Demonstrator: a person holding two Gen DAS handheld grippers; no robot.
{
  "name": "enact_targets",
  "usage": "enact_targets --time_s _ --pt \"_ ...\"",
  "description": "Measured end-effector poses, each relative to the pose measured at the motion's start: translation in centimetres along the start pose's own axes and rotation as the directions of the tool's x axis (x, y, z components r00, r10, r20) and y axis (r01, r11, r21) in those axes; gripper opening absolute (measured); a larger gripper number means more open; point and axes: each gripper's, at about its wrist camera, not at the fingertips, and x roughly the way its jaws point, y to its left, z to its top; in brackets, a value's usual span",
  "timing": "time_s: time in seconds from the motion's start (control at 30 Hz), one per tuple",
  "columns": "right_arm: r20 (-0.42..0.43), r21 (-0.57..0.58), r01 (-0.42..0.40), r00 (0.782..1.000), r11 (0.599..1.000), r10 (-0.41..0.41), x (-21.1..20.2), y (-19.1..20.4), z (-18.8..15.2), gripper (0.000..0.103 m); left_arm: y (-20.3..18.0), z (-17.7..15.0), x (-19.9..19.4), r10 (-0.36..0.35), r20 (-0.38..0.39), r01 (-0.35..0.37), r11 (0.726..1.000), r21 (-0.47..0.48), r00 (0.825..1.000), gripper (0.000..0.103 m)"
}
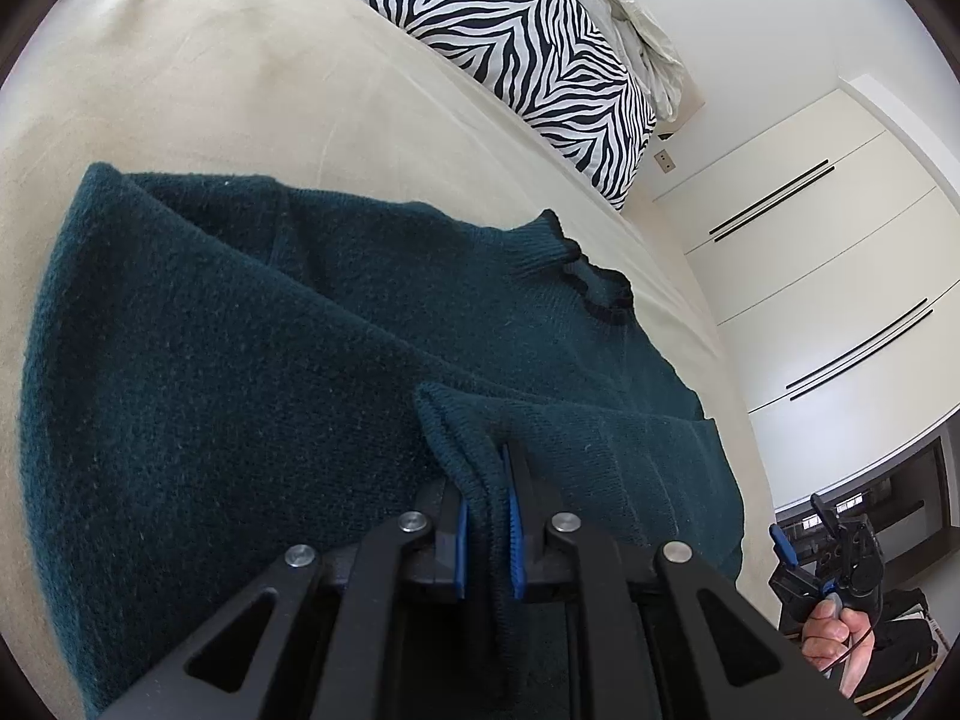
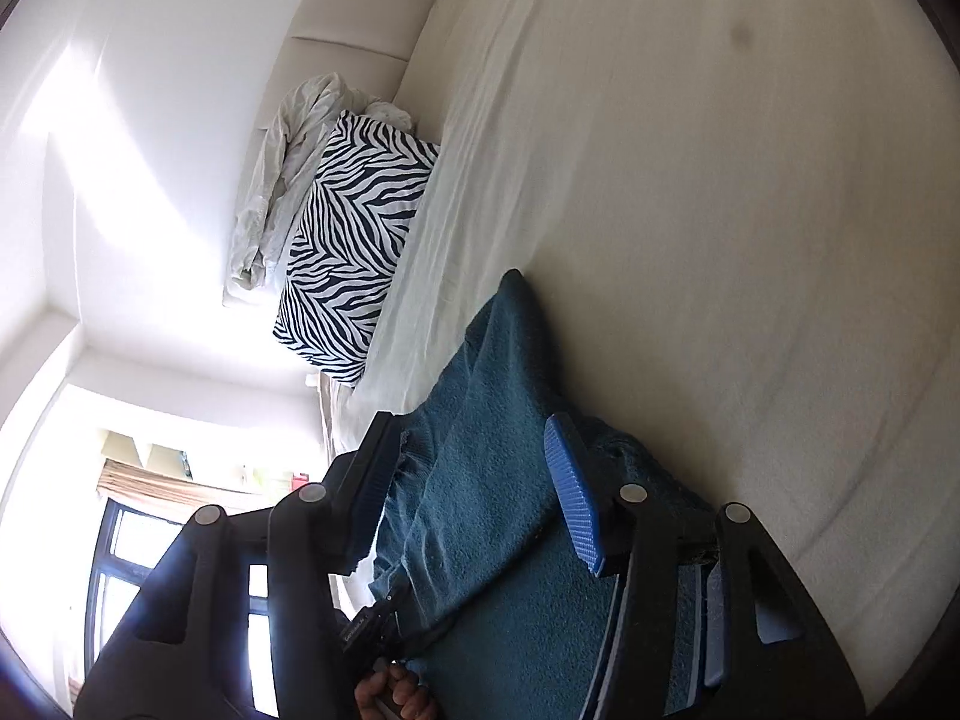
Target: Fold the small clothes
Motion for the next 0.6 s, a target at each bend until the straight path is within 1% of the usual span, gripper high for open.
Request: enact_targets --time_s 0.07,0.13,0.23,0.27,0.3,0.33,0.43,0.53,0.6 --pt "-0.083 -0.023 -0.025 0.996 0.999 0.023 2.0 1.1 1.0 0.054 -0.1 0.0 0.1 0.004 0.003 -0.004 1.000 0.006 1.000 0.013" --pt "-0.170 -0.052 -0.039 0.985 0.998 0.029 4.7 1.7 1.6 0.055 -0.1 -0.2 0.1 0.002 0.009 -0.003 1.000 0.016 1.000 0.013" --pt "-0.266 -0.049 0.023 0.963 0.999 -0.036 8.9 0.7 1.8 0.055 0.1 -0.4 0.2 -0.009 0.018 0.009 1.000 0.023 1.000 0.013" --pt "-0.283 -0.052 0.044 0.958 0.998 -0.057 9.9 0.3 1.9 0.055 0.2 -0.4 0.2 -0.017 0.020 0.016 1.000 0.021 1.000 0.013" --pt "-0.285 -0.058 0.054 0.956 0.997 -0.068 10.5 0.1 2.1 0.053 0.4 -0.4 0.2 -0.023 0.021 0.023 1.000 0.019 0.999 0.013" --pt "-0.276 -0.053 0.051 0.959 0.997 -0.064 10.9 -0.1 2.5 0.053 0.5 -0.5 0.2 -0.028 0.023 0.028 0.999 0.018 0.999 0.014" --pt "-0.238 -0.011 0.024 0.971 1.000 -0.026 11.3 -0.4 4.4 0.053 0.6 -0.5 0.3 -0.035 0.028 0.035 0.999 0.019 0.999 0.014" --pt "-0.228 -0.013 0.056 0.972 0.998 -0.058 12.7 -0.3 6.3 0.053 0.6 -0.5 0.3 -0.035 0.033 0.035 0.999 0.022 0.999 0.014" --pt "-0.218 0.006 0.049 0.975 0.999 -0.047 13.6 -0.3 7.3 0.053 0.6 -0.6 0.3 -0.037 0.036 0.036 0.999 0.024 0.999 0.014"
